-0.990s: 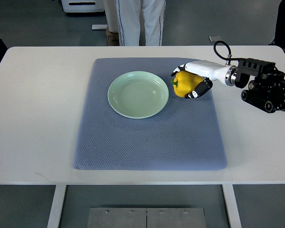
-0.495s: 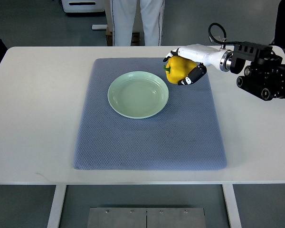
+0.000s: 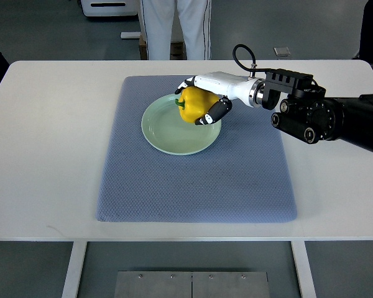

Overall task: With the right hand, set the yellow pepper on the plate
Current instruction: 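Lift the pepper with the right hand and carry it onto the green plate, then open the right hand to release the pepper on the plate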

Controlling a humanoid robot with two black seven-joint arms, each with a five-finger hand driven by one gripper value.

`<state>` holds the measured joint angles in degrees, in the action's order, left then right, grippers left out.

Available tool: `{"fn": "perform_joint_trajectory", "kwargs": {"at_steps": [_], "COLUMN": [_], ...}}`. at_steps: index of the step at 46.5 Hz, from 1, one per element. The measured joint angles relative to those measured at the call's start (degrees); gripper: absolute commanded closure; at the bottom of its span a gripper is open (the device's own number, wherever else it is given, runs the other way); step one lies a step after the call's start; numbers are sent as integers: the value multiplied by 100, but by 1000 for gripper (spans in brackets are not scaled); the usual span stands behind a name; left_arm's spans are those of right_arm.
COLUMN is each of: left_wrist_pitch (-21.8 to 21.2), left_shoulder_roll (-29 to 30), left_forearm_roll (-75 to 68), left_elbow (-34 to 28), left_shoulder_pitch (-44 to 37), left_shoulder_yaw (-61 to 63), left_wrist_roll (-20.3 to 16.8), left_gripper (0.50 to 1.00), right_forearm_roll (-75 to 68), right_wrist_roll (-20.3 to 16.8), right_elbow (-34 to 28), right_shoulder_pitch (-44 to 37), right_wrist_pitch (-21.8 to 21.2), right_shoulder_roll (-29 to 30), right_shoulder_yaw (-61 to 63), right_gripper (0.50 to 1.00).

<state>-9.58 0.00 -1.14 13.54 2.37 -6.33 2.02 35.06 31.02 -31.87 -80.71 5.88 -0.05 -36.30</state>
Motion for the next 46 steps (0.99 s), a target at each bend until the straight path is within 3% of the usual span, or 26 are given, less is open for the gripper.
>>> {"fn": "perform_joint_trajectory", "kwargs": {"at_steps": [29, 33, 37, 40, 46], "left_wrist_pitch": [0, 0, 0, 0, 0], "left_shoulder_roll": [0, 0, 0, 0, 0], "left_forearm_roll": [0, 0, 0, 0, 0], "left_elbow": [0, 0, 0, 0, 0], "left_shoulder_pitch": [0, 0, 0, 0, 0], "left_shoulder_yaw": [0, 0, 0, 0, 0], "left_wrist_roll": [0, 0, 0, 0, 0], "left_gripper": [500, 500, 500, 500, 500], "right_forearm_roll": [-158, -158, -158, -158, -162], "right_wrist_roll": [-54, -52, -52, -45, -36], "right_elbow": [252, 252, 252, 252, 252], "right_shoulder_pitch": [370, 370, 364, 357, 356], "right_wrist_pitch": [0, 0, 0, 0, 0], "right_shoulder_roll": [6, 6, 6, 6, 6], "right_shoulder_yaw": [37, 36, 36, 35, 35], "right_gripper": [1000, 934, 806, 768, 643]}}
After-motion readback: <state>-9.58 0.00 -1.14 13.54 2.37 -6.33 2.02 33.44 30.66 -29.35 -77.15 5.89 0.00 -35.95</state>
